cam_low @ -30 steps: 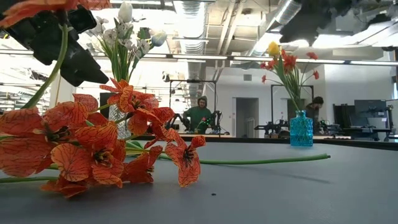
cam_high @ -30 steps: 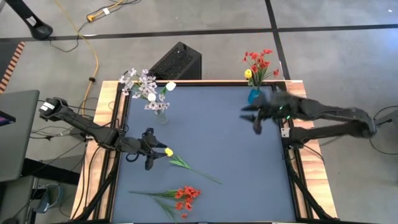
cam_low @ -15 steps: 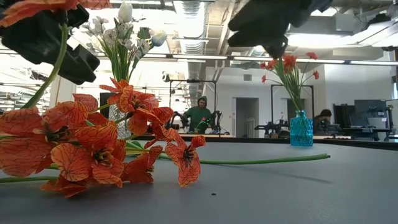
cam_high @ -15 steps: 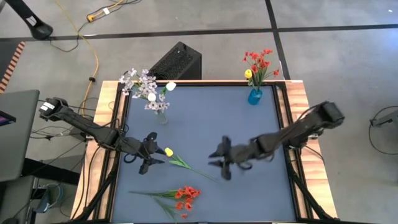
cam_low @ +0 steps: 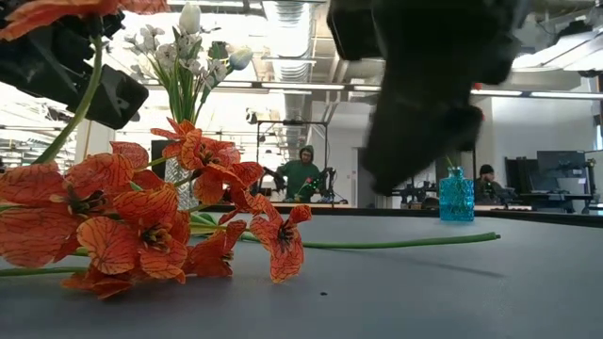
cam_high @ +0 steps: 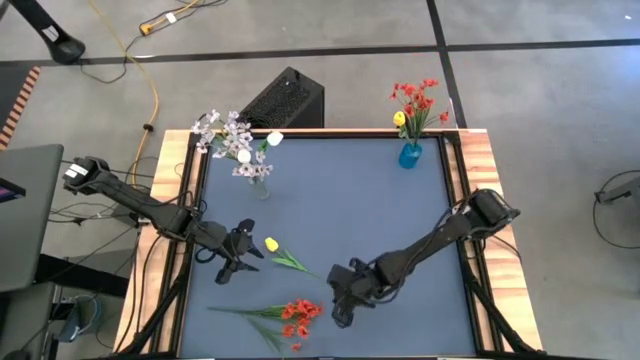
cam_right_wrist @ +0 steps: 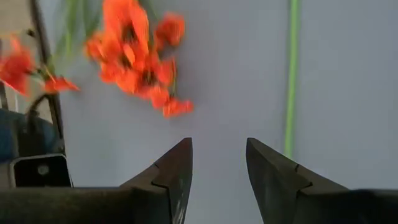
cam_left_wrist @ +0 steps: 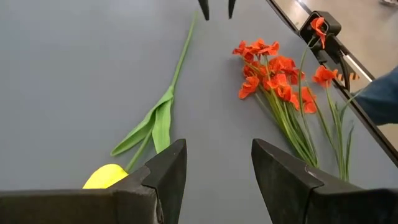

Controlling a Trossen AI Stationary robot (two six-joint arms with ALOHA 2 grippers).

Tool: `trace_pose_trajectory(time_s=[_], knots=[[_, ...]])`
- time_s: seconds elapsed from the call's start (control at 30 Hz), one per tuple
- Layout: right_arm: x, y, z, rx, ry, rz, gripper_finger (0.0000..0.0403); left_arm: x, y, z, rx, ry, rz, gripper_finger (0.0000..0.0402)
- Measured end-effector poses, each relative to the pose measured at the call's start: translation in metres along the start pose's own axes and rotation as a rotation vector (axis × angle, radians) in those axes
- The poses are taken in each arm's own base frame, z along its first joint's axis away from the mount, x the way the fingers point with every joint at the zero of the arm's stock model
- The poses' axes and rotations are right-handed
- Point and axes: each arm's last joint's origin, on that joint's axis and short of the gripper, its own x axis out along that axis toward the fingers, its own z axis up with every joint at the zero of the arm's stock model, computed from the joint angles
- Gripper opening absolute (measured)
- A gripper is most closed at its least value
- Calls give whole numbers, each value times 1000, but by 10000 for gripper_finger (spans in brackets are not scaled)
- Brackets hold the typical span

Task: Sort flowers into vase by color
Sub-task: Put the yellow tulip flower into the blue vase

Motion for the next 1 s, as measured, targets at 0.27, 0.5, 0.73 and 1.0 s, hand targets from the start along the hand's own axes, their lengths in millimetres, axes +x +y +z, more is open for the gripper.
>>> trace_pose_trajectory(time_s=[0.27, 0.5, 0.73, 1.0], knots=[[4, -4, -10, -13, 31, -142, 160, 0, -1, 0, 17, 4, -25, 169], [5, -7, -11, -22, 38, -172, 154, 0, -1, -1, 9, 11, -23, 169], [21, -11, -21, -32, 80, -208, 156, 0, 0, -2, -2, 21, -16, 169], [33, -11, -32, -31, 127, -237, 127, 0, 0, -2, -19, 28, -8, 169]])
